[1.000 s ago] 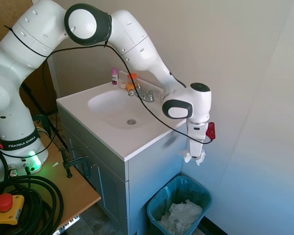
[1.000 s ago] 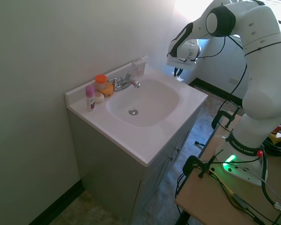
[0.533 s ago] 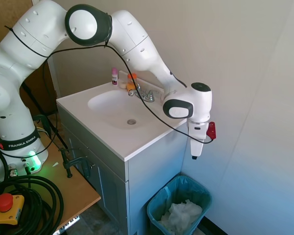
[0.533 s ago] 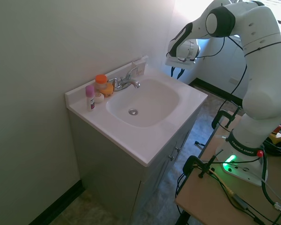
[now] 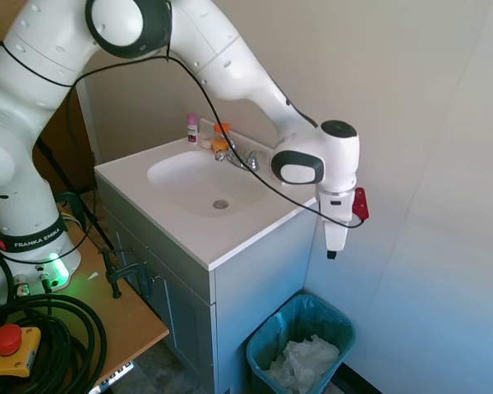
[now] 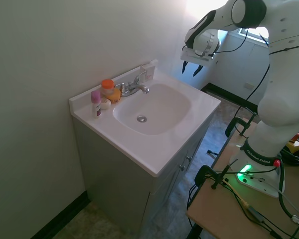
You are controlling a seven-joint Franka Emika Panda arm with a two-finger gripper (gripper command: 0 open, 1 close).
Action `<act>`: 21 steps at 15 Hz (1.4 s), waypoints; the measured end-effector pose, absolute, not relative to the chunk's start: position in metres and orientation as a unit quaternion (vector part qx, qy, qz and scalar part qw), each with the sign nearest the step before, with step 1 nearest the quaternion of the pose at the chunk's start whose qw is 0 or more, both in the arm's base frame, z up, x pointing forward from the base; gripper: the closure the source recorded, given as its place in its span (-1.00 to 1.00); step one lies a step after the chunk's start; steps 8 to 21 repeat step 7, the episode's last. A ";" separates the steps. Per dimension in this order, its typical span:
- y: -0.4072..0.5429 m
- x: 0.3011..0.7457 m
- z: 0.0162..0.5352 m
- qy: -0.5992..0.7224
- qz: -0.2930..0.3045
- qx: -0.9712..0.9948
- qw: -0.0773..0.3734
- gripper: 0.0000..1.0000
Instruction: Throw the tissue in the trash bin
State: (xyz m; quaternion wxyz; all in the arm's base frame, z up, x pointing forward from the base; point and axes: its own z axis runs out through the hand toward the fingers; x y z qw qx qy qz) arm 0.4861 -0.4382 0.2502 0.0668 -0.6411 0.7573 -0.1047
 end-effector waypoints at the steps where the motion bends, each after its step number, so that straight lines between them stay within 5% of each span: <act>1: -0.425 0.481 0.267 0.746 -0.108 -0.653 0.074 -1.00; 7: -0.300 0.455 0.341 0.655 -0.127 -0.740 0.087 -1.00; 21: -0.300 0.455 0.341 0.655 -0.127 -0.740 0.087 -1.00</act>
